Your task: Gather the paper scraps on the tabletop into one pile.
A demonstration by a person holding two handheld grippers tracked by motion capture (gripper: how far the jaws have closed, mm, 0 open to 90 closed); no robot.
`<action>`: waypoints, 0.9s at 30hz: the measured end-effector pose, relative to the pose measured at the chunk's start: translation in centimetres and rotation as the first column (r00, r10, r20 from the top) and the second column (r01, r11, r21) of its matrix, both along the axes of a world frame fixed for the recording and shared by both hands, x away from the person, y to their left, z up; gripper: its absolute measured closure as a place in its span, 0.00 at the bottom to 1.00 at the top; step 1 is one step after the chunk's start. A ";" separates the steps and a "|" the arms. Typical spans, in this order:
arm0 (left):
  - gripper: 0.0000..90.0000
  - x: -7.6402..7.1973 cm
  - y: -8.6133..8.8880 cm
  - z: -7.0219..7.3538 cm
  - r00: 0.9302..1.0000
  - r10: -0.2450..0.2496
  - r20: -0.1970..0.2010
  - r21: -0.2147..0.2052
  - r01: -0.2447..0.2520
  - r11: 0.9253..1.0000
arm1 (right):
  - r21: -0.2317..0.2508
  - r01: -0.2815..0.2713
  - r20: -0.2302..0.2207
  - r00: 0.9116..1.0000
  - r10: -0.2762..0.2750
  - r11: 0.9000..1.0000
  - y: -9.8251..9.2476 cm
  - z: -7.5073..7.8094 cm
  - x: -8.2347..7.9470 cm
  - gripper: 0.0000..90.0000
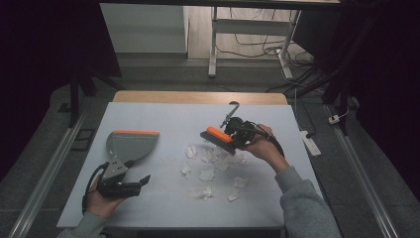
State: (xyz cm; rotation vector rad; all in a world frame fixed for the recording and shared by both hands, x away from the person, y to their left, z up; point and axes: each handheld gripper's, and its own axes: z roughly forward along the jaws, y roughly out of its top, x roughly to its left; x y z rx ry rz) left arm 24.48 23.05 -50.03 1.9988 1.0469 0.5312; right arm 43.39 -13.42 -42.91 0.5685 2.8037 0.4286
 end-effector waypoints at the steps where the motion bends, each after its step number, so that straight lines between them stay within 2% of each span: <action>1: 0.23 0.0 0.0 0.0 1.000 0.003 0.002 0.000 -0.003 1.000 | 0.003 0.008 0.008 1.000 -0.008 1.000 -0.2 0.4 0.0 0.78; 5: 0.23 -0.1 0.2 0.2 1.000 0.015 0.011 -0.012 -0.015 1.000 | 0.056 0.052 0.039 0.998 -0.054 0.997 -1.3 1.7 0.6 0.78; 8: 0.23 -0.1 0.2 0.1 1.000 0.015 0.010 -0.013 -0.015 1.000 | 0.083 0.087 0.058 0.994 -0.092 0.993 -1.6 1.9 1.4 0.78; 16: 0.23 0.1 0.3 0.0 1.000 0.012 0.001 -0.011 -0.012 1.000 | 0.072 0.130 0.059 0.989 -0.134 0.989 -0.7 1.3 3.7 0.78; 27: 0.23 0.0 0.2 0.0 1.000 0.011 0.002 -0.012 -0.011 1.000 | 0.009 0.102 0.054 0.993 -0.102 0.995 2.4 -0.6 6.6 0.78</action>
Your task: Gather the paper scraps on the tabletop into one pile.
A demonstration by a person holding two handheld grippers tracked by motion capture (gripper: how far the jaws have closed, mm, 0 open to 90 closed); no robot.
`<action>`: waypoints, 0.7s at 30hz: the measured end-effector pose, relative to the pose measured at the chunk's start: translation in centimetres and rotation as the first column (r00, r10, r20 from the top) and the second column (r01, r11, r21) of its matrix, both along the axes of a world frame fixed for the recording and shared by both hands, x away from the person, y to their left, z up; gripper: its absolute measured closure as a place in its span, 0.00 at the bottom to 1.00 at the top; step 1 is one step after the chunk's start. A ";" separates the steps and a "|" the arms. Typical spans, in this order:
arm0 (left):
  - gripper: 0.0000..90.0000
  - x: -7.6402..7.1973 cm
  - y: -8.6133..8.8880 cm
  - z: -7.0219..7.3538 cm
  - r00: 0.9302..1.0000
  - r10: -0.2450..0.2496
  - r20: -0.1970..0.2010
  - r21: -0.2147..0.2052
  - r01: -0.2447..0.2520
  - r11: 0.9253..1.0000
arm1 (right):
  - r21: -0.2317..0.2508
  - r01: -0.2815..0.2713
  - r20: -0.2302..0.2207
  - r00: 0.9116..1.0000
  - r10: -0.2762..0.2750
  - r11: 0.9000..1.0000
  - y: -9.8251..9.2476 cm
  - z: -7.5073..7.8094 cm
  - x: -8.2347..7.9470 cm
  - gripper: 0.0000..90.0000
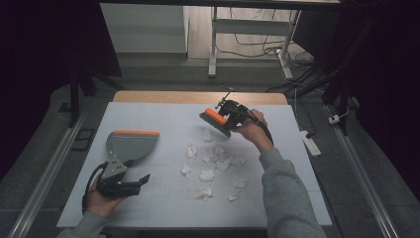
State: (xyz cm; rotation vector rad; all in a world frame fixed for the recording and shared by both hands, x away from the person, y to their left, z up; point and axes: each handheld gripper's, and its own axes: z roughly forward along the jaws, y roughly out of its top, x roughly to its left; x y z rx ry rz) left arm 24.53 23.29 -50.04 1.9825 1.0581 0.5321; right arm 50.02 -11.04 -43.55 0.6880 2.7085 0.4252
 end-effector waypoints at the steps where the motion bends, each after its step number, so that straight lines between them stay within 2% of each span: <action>1: 0.23 0.0 0.0 0.0 1.000 0.001 0.000 -0.003 -0.001 1.000 | -0.007 -0.004 -0.001 1.000 0.004 1.000 0.2 -0.3 0.4 0.78; 6: 0.23 0.1 0.1 -0.1 1.000 0.006 -0.002 -0.003 -0.006 1.000 | -0.029 -0.027 -0.024 0.999 0.027 0.999 1.0 -1.2 1.6 0.78; 7: 0.23 0.1 0.1 -0.1 1.000 0.008 -0.002 -0.004 -0.008 1.000 | -0.017 -0.024 -0.027 0.999 0.023 1.000 1.1 -1.2 1.6 0.78; 10: 0.23 0.1 0.1 0.0 1.000 0.009 0.000 -0.005 -0.009 1.000 | -0.027 -0.047 -0.050 0.998 0.046 0.999 1.7 -1.2 1.7 0.78; 12: 0.23 0.1 0.1 0.0 1.000 0.008 0.000 -0.004 -0.008 1.000 | -0.040 -0.065 -0.064 0.996 0.062 0.997 2.1 -1.3 1.3 0.78; 16: 0.23 0.0 -0.1 0.0 1.000 0.005 0.001 0.004 -0.005 1.000 | -0.085 -0.128 -0.080 0.989 0.122 0.988 2.7 -1.3 0.2 0.78; 17: 0.23 0.0 0.0 0.0 1.000 0.005 0.002 0.004 -0.005 1.000 | -0.083 -0.159 -0.091 0.984 0.152 0.984 2.7 -1.2 0.0 0.78; 21: 0.23 0.0 0.1 0.0 1.000 0.009 0.001 -0.006 -0.009 1.000 | -0.079 -0.214 -0.133 0.970 0.202 0.974 2.9 -1.0 -1.8 0.78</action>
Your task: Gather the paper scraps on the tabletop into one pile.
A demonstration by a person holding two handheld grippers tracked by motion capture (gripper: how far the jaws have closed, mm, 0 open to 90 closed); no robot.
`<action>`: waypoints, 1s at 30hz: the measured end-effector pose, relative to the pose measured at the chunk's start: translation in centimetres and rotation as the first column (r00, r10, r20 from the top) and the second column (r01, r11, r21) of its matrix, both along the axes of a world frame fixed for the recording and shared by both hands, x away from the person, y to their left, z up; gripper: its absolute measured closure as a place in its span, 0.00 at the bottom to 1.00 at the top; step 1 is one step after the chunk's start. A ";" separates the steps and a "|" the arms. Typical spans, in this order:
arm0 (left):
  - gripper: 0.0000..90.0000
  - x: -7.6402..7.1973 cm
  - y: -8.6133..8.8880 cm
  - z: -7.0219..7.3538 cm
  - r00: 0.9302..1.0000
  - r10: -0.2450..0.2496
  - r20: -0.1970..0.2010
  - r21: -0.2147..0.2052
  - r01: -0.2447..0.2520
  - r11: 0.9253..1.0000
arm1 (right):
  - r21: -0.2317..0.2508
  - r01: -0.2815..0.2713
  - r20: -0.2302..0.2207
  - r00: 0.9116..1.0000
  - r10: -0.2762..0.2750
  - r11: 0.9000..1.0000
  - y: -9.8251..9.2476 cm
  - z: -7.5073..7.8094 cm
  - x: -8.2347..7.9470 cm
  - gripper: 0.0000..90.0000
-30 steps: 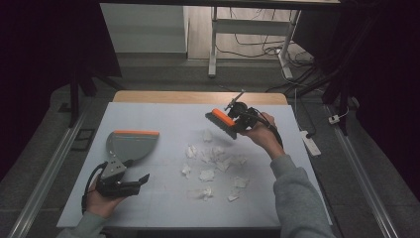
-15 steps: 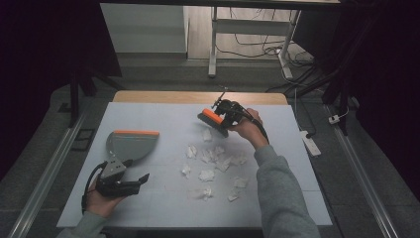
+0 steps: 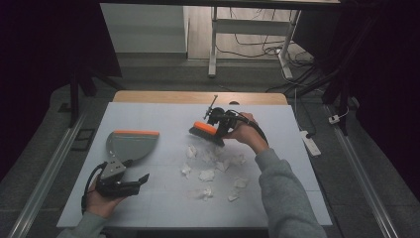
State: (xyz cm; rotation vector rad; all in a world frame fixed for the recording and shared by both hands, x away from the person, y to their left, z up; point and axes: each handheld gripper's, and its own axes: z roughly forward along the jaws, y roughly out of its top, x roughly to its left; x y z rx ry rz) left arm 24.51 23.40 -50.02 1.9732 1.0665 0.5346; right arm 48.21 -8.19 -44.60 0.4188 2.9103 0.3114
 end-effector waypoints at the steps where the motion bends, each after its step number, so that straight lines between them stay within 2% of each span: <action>1: 0.23 0.0 0.0 0.0 1.000 0.000 -0.002 -0.001 0.000 1.000 | -0.007 -0.013 -0.005 1.000 0.013 1.000 -0.1 0.0 -0.5 0.78; 4: 0.23 0.0 0.0 0.0 1.000 -0.001 -0.001 0.002 0.001 1.000 | -0.011 -0.038 -0.008 0.999 0.038 0.999 -0.5 0.1 -1.7 0.78; 6: 0.23 0.0 -0.1 0.0 1.000 -0.001 0.001 0.001 0.001 1.000 | 0.024 -0.047 -0.012 0.999 0.047 0.999 -1.0 0.5 -2.2 0.78; 10: 0.23 0.0 -0.1 0.1 1.000 0.001 0.004 0.005 -0.001 1.000 | 0.106 -0.003 0.007 1.000 0.002 0.994 -2.3 2.0 -2.4 0.78; 12: 0.23 0.0 0.0 0.0 1.000 0.004 0.002 -0.003 -0.004 1.000 | 0.145 0.031 -0.006 1.000 -0.030 0.989 -2.8 2.3 -2.1 0.78; 15: 0.23 0.0 0.2 0.0 1.000 0.005 0.001 -0.010 -0.005 1.000 | 0.153 0.032 0.001 0.999 -0.033 0.988 -3.5 2.7 -2.0 0.78; 18: 0.24 0.1 0.2 0.0 1.000 0.003 -0.001 -0.009 -0.003 1.000 | 0.170 0.031 0.014 0.999 -0.034 0.985 -3.8 3.2 -2.6 0.78; 21: 0.23 0.0 0.1 0.0 1.000 0.001 0.002 -0.005 -0.001 1.000 | 0.197 0.027 0.042 0.998 -0.036 0.980 -4.0 4.1 -3.3 0.78; 25: 0.24 0.0 0.1 0.0 1.000 0.002 0.002 -0.007 -0.002 1.000 | 0.244 0.026 0.056 0.998 -0.041 0.969 -4.4 5.5 -4.1 0.78; 28: 0.24 0.1 0.1 0.0 1.000 0.001 0.001 -0.006 -0.001 1.000 | 0.247 0.030 0.080 0.996 -0.051 0.969 -4.7 6.3 -4.7 0.78; 30: 0.24 0.0 0.1 0.0 1.000 0.001 0.002 -0.007 -0.001 1.000 | 0.252 0.047 0.080 0.994 -0.069 0.967 -4.9 6.5 -4.9 0.78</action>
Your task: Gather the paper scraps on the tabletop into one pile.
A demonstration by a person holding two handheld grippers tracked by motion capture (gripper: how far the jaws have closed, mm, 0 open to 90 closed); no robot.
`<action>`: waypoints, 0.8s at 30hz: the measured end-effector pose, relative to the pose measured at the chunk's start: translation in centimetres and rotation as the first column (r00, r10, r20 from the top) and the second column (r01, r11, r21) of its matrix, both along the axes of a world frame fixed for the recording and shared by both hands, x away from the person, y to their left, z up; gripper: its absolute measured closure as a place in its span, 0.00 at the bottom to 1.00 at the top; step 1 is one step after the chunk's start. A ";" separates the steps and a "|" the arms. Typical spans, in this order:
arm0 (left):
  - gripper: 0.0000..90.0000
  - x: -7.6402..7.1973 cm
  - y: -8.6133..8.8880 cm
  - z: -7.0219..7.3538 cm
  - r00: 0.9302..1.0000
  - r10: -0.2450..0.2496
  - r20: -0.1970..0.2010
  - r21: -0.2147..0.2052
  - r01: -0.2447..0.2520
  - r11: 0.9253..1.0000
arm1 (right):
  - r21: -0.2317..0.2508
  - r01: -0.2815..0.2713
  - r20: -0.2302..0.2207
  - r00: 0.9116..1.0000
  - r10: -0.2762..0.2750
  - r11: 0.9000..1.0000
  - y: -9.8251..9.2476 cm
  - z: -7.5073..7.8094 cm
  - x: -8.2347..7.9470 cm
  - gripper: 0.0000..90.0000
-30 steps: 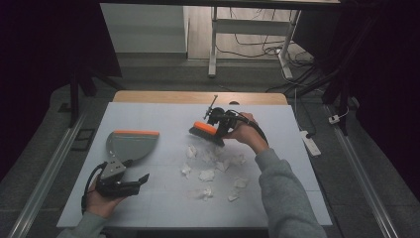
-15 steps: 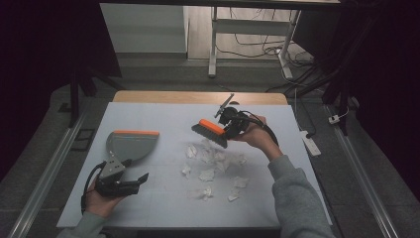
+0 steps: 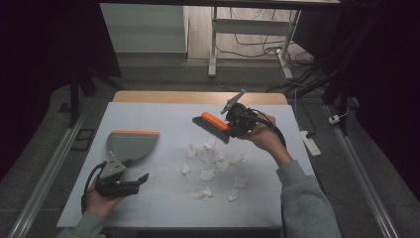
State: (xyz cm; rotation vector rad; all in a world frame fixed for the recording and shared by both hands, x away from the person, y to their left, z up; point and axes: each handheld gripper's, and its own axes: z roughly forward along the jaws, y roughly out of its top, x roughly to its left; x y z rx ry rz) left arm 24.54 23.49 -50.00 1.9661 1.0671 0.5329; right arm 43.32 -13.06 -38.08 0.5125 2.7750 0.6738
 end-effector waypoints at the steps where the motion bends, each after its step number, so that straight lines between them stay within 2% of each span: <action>1: 0.24 0.0 0.0 0.0 1.000 0.001 0.001 0.000 -0.001 1.000 | -0.001 0.004 0.001 1.000 -0.004 1.000 0.0 0.0 0.0 0.78; 4: 0.24 -0.1 0.1 0.1 1.000 0.003 0.005 -0.003 -0.003 1.000 | 0.000 0.009 -0.006 1.000 -0.009 1.000 0.4 -0.1 -0.1 0.78; 9: 0.24 0.0 0.1 0.0 1.000 0.003 0.002 -0.001 -0.003 1.000 | 0.005 0.008 -0.019 1.000 -0.008 1.000 2.3 -0.6 -0.4 0.78; 14: 0.24 0.0 0.1 0.0 1.000 0.004 0.003 -0.003 -0.004 1.000 | 0.060 0.028 -0.068 0.997 -0.023 0.998 4.9 -1.2 -0.6 0.78; 17: 0.24 0.0 0.1 0.0 1.000 0.004 0.004 -0.001 -0.004 1.000 | 0.091 0.033 -0.135 0.991 -0.020 0.995 7.0 -2.4 -0.9 0.78; 19: 0.24 0.0 0.1 0.0 1.000 0.002 0.004 -0.001 -0.002 1.000 | 0.084 0.027 -0.161 0.987 -0.014 0.996 8.6 -3.4 -1.0 0.78; 21: 0.24 -0.1 0.1 0.0 1.000 0.001 0.004 0.002 -0.001 1.000 | 0.081 0.035 -0.210 0.977 -0.017 0.996 10.1 -4.5 -0.8 0.78; 24: 0.24 -0.1 0.1 0.0 1.000 0.004 0.007 -0.001 -0.004 1.000 | 0.077 0.066 -0.254 0.966 -0.044 0.995 11.7 -6.1 -0.2 0.78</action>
